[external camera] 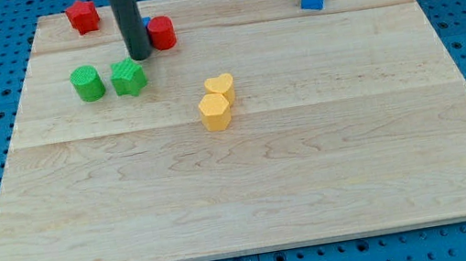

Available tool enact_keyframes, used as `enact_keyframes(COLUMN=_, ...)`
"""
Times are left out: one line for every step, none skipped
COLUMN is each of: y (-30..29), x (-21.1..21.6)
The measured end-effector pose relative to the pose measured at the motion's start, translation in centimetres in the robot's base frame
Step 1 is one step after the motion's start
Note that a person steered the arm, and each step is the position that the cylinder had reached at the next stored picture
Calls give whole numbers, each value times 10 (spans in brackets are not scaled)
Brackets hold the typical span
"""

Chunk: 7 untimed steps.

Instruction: Push the blue triangle closer to the blue cube

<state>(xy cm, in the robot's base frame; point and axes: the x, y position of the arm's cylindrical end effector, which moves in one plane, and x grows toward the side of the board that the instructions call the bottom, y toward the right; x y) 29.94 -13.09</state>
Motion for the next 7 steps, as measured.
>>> enact_keyframes(y=-8, x=-39)
enact_keyframes(y=74, x=-59)
enact_keyframes(y=83, x=-69)
enact_keyframes(y=8, x=-73)
enact_keyframes(y=42, x=-107)
enact_keyframes(y=131, x=-105)
enact_keyframes(y=211, x=-85)
